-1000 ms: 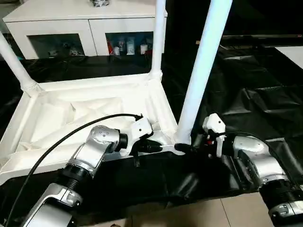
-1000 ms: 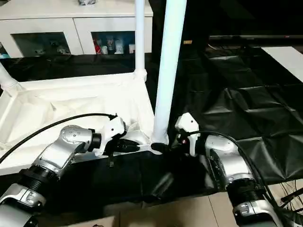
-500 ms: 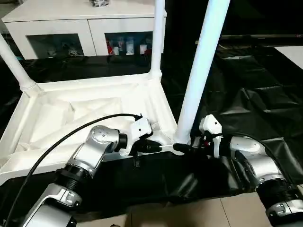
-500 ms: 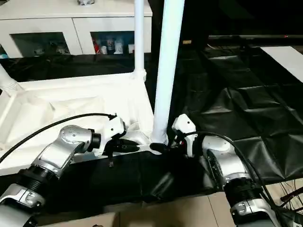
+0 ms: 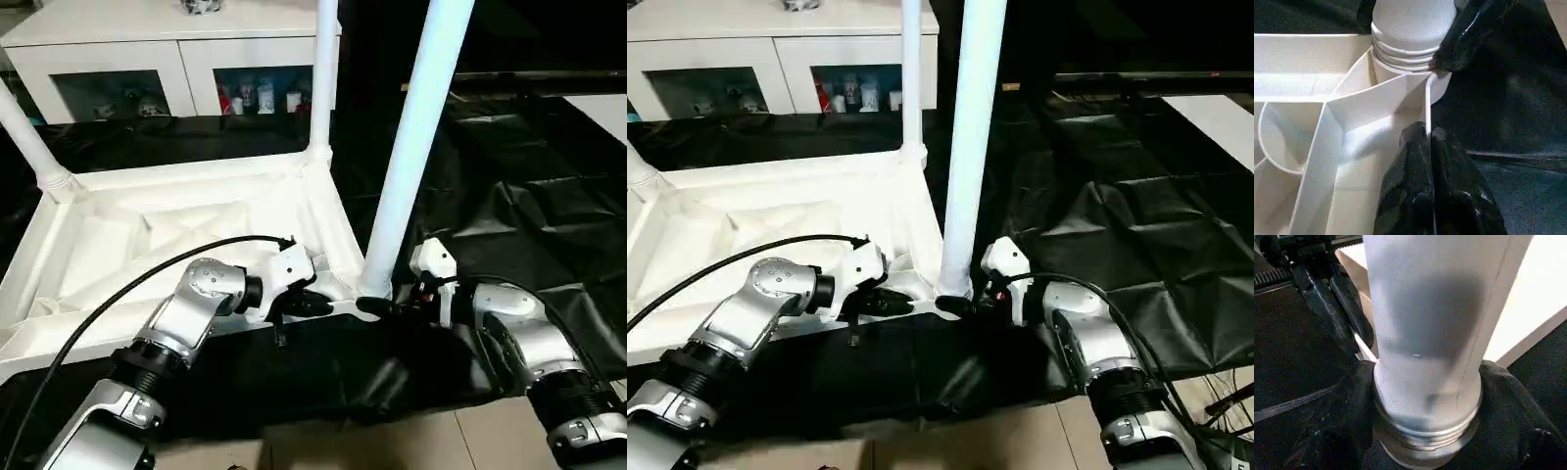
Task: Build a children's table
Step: Rotate leg to tighten
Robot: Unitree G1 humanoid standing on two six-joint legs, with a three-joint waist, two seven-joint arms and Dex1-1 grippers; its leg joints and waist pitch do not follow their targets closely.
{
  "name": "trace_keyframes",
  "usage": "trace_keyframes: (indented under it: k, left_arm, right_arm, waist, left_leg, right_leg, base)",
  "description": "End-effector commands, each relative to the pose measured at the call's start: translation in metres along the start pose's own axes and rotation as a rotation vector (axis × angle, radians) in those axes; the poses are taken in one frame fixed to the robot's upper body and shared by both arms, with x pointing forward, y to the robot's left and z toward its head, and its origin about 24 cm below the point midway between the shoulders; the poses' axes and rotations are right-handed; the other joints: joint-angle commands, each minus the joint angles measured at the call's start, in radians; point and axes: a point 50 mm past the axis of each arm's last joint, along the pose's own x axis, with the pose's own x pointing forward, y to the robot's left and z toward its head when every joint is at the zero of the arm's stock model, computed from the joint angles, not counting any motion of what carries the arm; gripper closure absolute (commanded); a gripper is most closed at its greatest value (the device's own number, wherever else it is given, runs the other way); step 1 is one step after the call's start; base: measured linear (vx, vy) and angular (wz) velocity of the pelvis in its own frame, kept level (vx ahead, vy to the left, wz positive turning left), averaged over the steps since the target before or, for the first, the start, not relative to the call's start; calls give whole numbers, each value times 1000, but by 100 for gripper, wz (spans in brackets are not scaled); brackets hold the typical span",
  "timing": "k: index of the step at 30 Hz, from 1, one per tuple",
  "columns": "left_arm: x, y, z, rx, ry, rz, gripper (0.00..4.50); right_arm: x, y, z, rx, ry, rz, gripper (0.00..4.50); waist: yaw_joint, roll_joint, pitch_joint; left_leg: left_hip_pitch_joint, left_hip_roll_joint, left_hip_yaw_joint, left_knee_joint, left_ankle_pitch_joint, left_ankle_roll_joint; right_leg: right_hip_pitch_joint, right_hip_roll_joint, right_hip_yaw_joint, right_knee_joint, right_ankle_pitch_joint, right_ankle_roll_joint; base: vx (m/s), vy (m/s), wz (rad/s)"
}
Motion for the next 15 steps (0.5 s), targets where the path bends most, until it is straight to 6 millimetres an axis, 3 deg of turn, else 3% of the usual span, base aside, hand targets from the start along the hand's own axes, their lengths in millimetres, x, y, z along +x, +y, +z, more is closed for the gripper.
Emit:
trace_keyframes:
  k: [1,8,10,15]
  left_arm:
    - [4,-6,-6,-8,53,-48,450]
    - [13,5,-8,-64,71,90,450]
    - [22,12,-4,-93,71,168,450]
    - [40,25,9,-184,47,358,450]
  right_arm:
    - [1,-7,2,3,-4,-77,181]
    - [24,-12,2,79,-50,-287,181]
    - [38,-11,3,116,-57,-383,181]
    - [56,-15,0,203,-12,-640,181]
  waist:
    - [4,-10,-62]
    - [-12,-10,-57]
    - [-21,-9,-55]
    - [-24,-11,-60]
  left_leg:
    - [17,35,-14,-67,-200,91]
    - [21,32,-20,-77,-299,26]
    - [21,30,-19,-78,-318,12]
    - [21,26,-20,-76,-300,8]
  right_leg:
    - [49,-36,16,-55,-124,-281]
    - [41,-36,16,-70,-293,-232]
    - [34,-34,18,-74,-311,-222]
    - [36,-34,18,-74,-277,-220]
  base:
    - [0,0,0]
    - [0,0,0]
    - [0,0,0]
    - [0,0,0]
